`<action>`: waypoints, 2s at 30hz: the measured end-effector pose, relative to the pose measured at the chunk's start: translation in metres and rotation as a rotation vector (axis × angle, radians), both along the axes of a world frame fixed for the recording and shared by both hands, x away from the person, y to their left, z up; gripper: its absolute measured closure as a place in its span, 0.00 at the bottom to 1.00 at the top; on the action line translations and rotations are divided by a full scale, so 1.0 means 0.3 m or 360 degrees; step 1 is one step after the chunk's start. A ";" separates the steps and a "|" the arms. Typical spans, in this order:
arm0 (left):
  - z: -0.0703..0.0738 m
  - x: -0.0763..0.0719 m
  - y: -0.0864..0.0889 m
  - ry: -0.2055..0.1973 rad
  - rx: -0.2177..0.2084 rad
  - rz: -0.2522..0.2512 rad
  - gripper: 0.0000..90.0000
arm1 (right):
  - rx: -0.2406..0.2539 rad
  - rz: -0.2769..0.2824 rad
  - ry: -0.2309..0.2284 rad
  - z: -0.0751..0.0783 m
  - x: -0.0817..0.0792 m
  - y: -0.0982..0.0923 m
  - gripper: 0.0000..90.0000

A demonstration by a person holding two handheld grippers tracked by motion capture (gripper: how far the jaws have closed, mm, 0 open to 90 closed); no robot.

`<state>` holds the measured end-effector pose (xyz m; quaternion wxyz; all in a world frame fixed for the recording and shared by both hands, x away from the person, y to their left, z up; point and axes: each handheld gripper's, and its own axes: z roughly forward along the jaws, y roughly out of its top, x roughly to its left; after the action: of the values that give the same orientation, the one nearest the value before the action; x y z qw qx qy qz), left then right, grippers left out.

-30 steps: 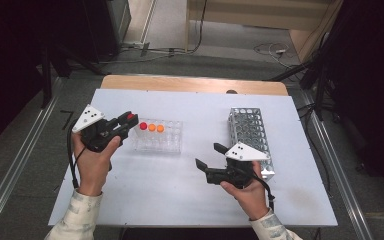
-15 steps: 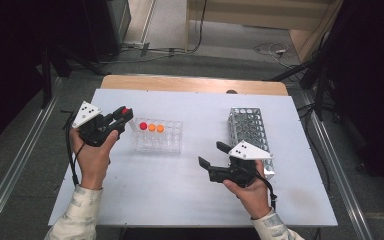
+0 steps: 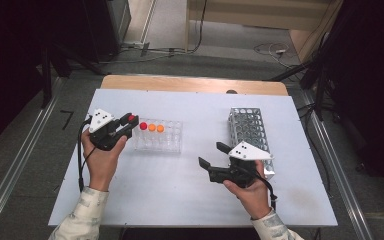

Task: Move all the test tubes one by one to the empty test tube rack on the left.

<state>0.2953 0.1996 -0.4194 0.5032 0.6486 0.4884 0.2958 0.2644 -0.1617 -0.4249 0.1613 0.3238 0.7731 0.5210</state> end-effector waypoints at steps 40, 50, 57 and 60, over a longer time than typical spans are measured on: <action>-0.026 -0.148 0.041 0.0053 -0.0155 -0.0022 0.23 | 0.0007 -0.0128 0.0003 -0.003 0.006 -0.118 0.22; -0.039 -0.176 0.043 0.0077 -0.0137 -0.0039 0.21 | 0.0011 -0.0194 0.0006 -0.009 0.001 -0.191 0.22; -0.039 -0.202 0.049 0.0081 -0.0140 -0.0050 0.21 | 0.0014 -0.0224 0.0001 -0.007 -0.008 -0.222 0.22; -0.039 -0.213 0.052 0.0071 -0.0140 -0.0051 0.21 | 0.0016 -0.0232 -0.0001 -0.006 -0.009 -0.235 0.22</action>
<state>0.2313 0.2152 -0.4311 0.5247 0.6401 0.5016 0.2516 0.2616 -0.2323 -0.4266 0.1976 0.3798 0.7448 0.5118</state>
